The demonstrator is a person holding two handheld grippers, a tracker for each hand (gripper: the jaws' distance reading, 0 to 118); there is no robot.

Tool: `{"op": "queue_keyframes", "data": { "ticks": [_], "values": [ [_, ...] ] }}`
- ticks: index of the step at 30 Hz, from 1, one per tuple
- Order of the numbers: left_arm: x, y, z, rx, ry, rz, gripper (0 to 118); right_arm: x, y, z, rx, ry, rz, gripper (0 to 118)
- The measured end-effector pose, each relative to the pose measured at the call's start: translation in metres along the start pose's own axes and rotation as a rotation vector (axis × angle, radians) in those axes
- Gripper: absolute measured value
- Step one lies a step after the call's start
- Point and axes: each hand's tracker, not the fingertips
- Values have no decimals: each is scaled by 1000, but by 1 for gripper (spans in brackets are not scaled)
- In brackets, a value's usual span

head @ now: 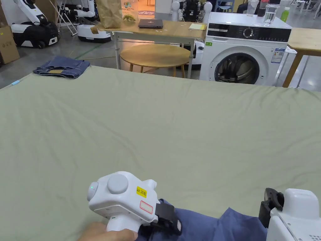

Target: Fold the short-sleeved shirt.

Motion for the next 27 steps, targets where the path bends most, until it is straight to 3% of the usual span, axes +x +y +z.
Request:
{"op": "queue_keyframes", "data": {
  "ticks": [4, 8, 9, 12, 16, 22, 27],
  "values": [
    [14, -8, 19, -11, 33, -80, 63, -1, 3, 3, 6, 1, 5, 0],
    [15, -14, 45, 4, -77, -87, 63, -3, 4, 5, 13, 7, 4, 0],
    [14, -14, 51, 40, -119, -81, 56, -3, 4, 5, 13, 9, 4, 0],
    [10, -16, 59, 90, -157, -99, 19, -4, 3, 5, 11, 17, -1, 0],
    [2, -17, 56, 124, -168, -78, 9, -5, 1, 5, 1, 23, -7, 0],
    [-5, -15, 17, 82, -108, -55, 8, -1, -2, 6, -8, 16, -15, 0],
    [-12, -19, -27, -2, -229, -6, 7, 2, -5, 7, -15, 8, -18, 0]
  ]
}}
